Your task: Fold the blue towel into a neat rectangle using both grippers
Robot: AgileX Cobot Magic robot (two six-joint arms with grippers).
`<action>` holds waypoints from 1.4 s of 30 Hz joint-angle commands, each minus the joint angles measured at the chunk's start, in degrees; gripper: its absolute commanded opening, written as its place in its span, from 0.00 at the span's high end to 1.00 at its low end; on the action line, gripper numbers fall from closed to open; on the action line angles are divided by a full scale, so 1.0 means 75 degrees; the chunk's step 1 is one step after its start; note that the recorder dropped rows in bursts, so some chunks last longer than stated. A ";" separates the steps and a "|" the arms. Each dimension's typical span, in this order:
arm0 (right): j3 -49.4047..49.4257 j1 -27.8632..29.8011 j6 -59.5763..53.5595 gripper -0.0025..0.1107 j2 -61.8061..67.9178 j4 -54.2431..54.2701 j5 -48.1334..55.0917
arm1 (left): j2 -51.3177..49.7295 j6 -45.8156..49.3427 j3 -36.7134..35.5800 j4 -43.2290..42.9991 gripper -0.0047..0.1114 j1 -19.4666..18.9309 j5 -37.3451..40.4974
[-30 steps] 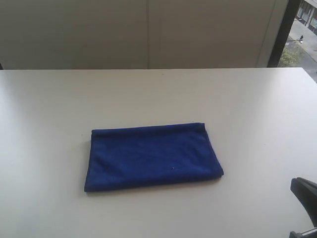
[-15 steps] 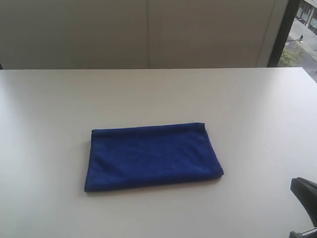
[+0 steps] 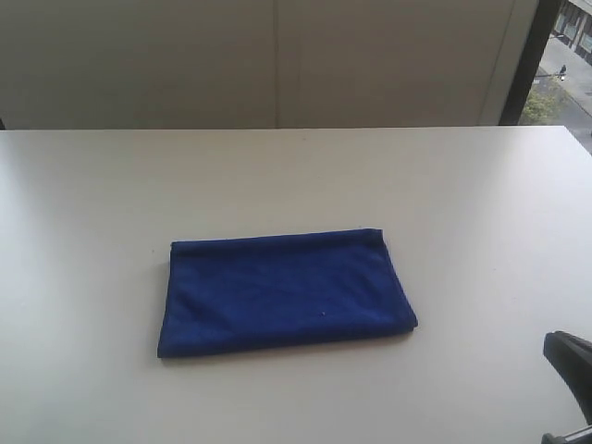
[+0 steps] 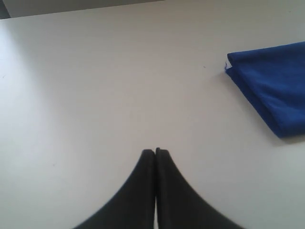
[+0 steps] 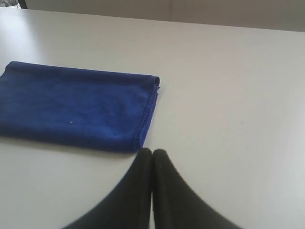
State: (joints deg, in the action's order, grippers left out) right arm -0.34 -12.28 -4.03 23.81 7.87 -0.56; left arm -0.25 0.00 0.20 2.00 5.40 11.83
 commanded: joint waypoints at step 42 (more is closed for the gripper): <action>0.0046 0.2465 -0.0243 0.98 -0.3175 0.0007 0.2765 | 0.0033 0.0000 -0.0027 0.0007 0.96 -0.0020 -0.0029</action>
State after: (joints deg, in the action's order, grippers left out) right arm -0.34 6.36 -8.49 0.38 7.77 20.29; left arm -0.25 0.00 0.20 2.00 5.40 11.71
